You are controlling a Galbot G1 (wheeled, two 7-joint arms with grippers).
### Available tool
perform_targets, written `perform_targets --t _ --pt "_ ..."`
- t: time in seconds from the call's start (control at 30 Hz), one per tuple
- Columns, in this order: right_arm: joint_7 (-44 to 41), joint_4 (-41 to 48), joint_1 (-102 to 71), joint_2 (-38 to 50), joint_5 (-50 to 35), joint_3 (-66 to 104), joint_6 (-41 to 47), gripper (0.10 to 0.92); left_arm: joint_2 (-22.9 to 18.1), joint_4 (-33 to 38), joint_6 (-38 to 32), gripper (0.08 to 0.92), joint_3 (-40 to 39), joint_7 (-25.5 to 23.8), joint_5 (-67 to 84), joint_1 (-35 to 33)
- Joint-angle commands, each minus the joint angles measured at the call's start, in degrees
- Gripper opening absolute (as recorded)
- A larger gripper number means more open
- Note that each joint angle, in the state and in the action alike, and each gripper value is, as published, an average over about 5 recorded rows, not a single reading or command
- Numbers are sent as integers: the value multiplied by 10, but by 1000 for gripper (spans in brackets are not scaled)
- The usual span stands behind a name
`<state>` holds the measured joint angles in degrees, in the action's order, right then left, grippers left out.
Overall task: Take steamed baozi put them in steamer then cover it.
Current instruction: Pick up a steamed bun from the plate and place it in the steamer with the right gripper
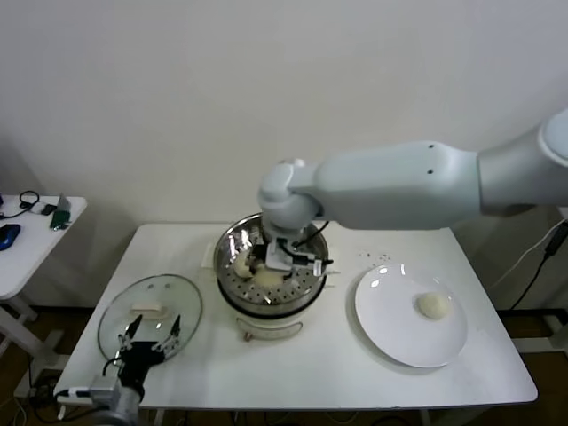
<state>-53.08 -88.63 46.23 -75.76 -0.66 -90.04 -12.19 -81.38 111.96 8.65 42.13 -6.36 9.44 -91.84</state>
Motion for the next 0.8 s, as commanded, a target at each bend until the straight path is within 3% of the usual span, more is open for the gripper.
perform_targets --t 0.03,0.5,0.8 --pt "3 35 -50 -22 36 -5 -2 697 0 0 -3 823 0 0 0 -2" --pt "0 65 -73 -30 33 0 -3 703 1 -6 -6 823 0 1 2 -1" --pt "-54 94 -55 -28 -48 19 -19 817 1 -12 -6 823 -1 2 2 4"
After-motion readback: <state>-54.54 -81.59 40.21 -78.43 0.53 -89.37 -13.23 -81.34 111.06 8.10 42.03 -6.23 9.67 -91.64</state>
